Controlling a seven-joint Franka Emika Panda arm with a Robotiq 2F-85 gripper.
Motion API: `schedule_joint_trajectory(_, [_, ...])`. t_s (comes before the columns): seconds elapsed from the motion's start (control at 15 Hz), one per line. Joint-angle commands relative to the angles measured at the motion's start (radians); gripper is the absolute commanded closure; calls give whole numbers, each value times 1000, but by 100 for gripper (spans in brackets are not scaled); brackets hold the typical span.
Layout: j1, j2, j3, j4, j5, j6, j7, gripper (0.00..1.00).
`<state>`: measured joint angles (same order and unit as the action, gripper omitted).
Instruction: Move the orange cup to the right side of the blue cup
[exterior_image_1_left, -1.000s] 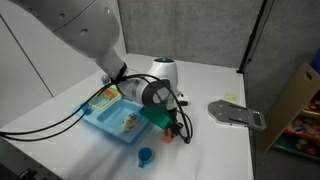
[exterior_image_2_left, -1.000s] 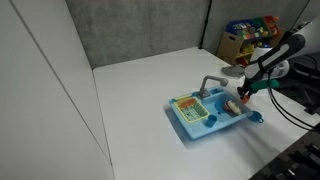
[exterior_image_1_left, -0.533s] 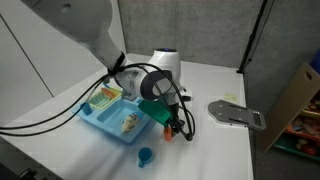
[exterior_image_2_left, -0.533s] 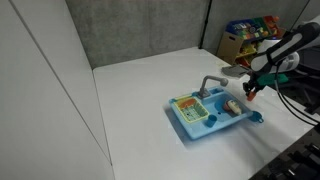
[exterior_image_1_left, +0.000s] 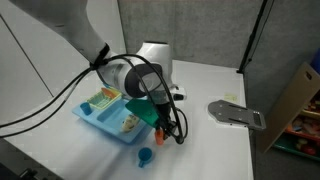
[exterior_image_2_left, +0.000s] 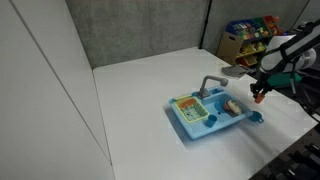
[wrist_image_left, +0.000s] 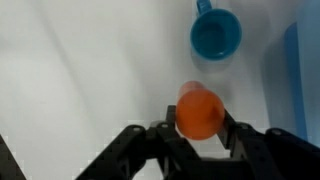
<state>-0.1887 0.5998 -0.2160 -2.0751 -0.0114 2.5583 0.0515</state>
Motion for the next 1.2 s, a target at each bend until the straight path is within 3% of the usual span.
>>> schedule_joint_trajectory(0.0, [11, -94, -10, -99, -37, -6, -12, 83])
schedule_joint_trajectory(0.07, [12, -106, -12, -113, -44, -11, -13, 83])
schedule_joint_trajectory(0.13, [3, -48, 3, -57, -25, -3, 2, 58])
schedule_joint_trajectory(0.47, [3, -76, 1, -90, -30, -3, 2, 58])
schedule_joint_trajectory(0.53, [3, -76, 1, -91, -30, -3, 2, 83])
schedule_joint_trajectory(1.13, [13, -78, 5, -171, -49, 93, -33, 83])
